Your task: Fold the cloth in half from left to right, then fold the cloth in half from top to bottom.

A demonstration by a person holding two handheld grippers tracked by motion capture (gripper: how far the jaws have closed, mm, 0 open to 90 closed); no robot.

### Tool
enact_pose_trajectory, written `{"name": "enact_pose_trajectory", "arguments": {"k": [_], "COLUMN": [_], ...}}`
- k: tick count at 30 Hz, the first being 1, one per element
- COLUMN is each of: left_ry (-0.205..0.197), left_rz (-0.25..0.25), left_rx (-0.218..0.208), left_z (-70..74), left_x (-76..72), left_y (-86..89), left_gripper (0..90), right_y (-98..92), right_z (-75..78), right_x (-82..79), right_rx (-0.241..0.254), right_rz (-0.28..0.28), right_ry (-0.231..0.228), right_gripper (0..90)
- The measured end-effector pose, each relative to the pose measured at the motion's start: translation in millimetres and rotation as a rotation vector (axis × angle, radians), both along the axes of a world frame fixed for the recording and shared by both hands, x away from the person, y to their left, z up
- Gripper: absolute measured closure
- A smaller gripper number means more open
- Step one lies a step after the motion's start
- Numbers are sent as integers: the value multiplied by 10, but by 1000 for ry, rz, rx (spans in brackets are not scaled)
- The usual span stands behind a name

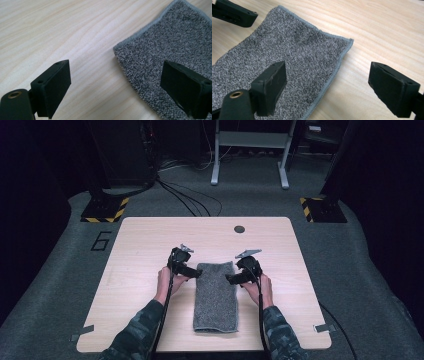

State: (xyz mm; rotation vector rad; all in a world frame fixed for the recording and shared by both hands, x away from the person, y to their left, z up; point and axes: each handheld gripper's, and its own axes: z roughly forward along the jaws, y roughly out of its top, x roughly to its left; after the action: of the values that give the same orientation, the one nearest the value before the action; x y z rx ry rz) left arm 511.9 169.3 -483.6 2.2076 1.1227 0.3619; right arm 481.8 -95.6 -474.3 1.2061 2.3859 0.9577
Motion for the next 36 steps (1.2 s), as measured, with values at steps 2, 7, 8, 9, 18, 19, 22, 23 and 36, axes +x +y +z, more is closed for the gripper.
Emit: {"name": "enact_pose_trajectory", "arguments": {"k": [2,7,8,9,18,19,22,23,36], "left_ry": [-2,18,22,22,78,76,74,77,16], "left_rz": [3,11,17,16,23,19,0,-8,-68], "left_rx": [-13,-33,-44,-41,-36,-31,-24,-22,39], "left_z": [19,18,7,0,-183,-197,-224,-222,-218], "left_x": [20,108,133,160,305,310,308,300,187], "left_y": [2,-9,-14,-17,-121,-128,-162,-171,-280], "left_gripper": [94,96,97,100,182,193,259,273,554], "right_y": [6,23,32,43,106,113,150,158,266], "right_z": [20,0,-16,-34,-240,-264,-302,-306,-296], "right_x": [24,175,211,248,546,567,584,591,556], "right_rx": [17,23,23,17,13,7,-11,-21,-70], "right_rz": [-9,3,8,3,-18,-18,-19,-17,3], "right_ry": [21,34,42,47,132,129,141,125,92], "right_gripper": [147,153,158,165,280,297,339,357,585]}}
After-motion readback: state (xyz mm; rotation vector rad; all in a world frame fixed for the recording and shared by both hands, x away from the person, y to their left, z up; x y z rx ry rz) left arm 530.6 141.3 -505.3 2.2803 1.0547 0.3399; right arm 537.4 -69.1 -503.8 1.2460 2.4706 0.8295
